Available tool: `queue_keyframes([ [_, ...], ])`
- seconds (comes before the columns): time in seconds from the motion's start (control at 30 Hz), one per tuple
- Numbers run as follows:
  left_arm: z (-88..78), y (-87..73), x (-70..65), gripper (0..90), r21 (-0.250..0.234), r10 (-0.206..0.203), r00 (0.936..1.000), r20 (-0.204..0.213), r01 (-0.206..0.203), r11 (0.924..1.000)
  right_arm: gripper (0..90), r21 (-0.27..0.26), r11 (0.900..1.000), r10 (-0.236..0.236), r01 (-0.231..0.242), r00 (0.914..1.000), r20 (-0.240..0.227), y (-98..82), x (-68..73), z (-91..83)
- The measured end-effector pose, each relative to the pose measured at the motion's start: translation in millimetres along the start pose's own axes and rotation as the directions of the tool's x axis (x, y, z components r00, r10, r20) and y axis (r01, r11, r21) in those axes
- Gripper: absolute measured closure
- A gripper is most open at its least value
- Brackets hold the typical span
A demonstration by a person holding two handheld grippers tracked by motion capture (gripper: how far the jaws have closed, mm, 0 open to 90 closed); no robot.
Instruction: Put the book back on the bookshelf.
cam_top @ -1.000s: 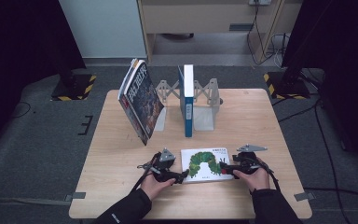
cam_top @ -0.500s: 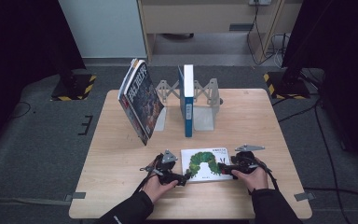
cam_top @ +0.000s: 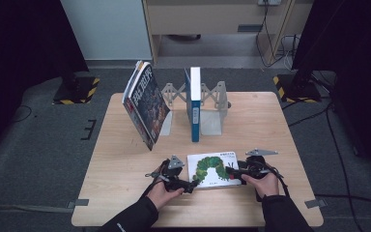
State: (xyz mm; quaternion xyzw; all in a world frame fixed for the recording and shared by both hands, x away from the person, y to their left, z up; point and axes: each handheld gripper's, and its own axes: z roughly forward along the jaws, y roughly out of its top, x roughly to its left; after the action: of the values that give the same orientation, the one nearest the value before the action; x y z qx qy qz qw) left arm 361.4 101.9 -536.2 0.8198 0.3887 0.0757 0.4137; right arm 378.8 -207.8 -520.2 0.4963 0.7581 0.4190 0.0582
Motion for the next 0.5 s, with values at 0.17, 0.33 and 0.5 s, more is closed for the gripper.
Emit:
queue_keyframes([
  [0.17,-0.1,-0.1,1.1,1.0,-0.006,-0.008,0.9999,0.013,0.008,0.9999,34.0,-0.079,0.997,0.01,-0.013,0.9994,-0.033,4.0,0.8,-6.2],
  [0.33,-0.5,-0.3,1.1,2.3,-0.014,-0.014,0.9995,0.028,0.014,0.9998,34.3,-0.108,0.994,0.005,-0.009,0.9991,-0.042,6.8,2.9,-8.5],
  [0.5,0.8,-0.6,-4.2,7.0,-0.024,-0.024,0.9971,0.072,0.026,0.9994,35.1,-0.15,0.988,0.013,-0.022,0.9977,-0.066,9.3,4.1,-11.6],
])
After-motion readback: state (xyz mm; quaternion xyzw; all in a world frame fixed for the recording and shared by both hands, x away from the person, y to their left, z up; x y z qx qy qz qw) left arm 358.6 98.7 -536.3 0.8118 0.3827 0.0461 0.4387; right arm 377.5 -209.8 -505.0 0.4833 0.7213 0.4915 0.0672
